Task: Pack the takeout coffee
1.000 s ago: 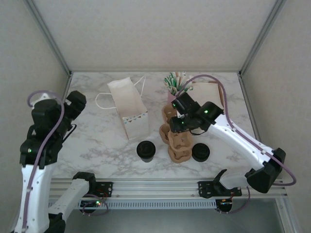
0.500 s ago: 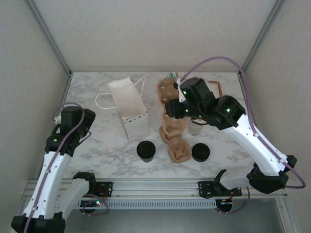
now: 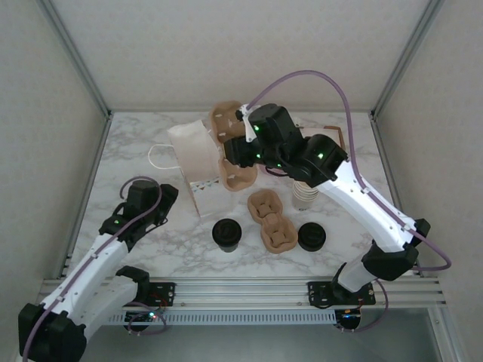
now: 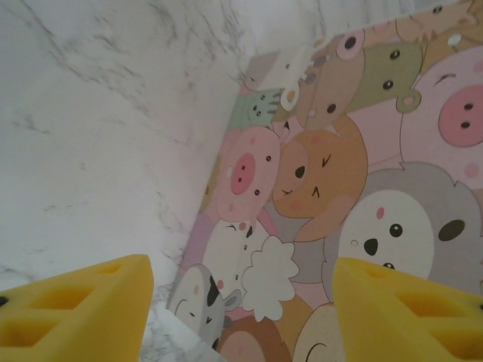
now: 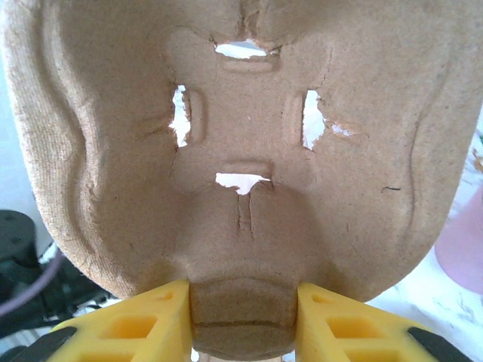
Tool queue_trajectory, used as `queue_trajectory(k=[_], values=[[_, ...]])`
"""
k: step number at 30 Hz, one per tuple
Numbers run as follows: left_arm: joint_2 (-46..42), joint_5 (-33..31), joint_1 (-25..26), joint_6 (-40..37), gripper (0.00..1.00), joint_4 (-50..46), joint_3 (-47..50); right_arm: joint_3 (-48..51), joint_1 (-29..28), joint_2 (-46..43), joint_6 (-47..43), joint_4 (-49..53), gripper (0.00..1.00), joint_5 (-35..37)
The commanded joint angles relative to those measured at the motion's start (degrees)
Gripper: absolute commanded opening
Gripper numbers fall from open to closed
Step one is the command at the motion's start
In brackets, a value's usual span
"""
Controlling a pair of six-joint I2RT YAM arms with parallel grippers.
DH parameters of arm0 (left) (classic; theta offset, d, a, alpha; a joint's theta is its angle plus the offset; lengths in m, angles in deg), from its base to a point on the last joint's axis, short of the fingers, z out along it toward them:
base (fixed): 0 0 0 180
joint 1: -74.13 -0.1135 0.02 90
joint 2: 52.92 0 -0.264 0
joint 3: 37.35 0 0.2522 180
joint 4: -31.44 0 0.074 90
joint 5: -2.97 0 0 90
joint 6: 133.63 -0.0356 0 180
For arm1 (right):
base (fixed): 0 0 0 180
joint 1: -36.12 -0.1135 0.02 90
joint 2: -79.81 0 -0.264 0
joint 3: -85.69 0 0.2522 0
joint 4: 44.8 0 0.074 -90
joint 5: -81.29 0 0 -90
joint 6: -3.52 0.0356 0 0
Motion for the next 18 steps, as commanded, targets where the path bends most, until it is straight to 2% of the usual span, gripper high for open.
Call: queue_trajectory(k=[1,7,11,18], values=[[1.63,0.29,1.87,1.1,0.64,7.92,2.67,-3.0,-0.95,1.54,-1.36,-5.29,0.35,-0.08],[4.48,-0.76,6.06,2.73,0.64,12.69,4.98,-5.24,-2.31,4.14,-2.44,-9.23,0.36,-0.31],[4.65,-2.94,9.14,4.43,0.65,15.31,6.36,-8.35,-2.45,7.0,-2.61,-8.32,0.35,-0.06],[6.1,-3.46,11.32,5.04,0.67,17.55,6.64,-11.1,-2.88,10.59,-4.46,-8.05,0.35,2.24]])
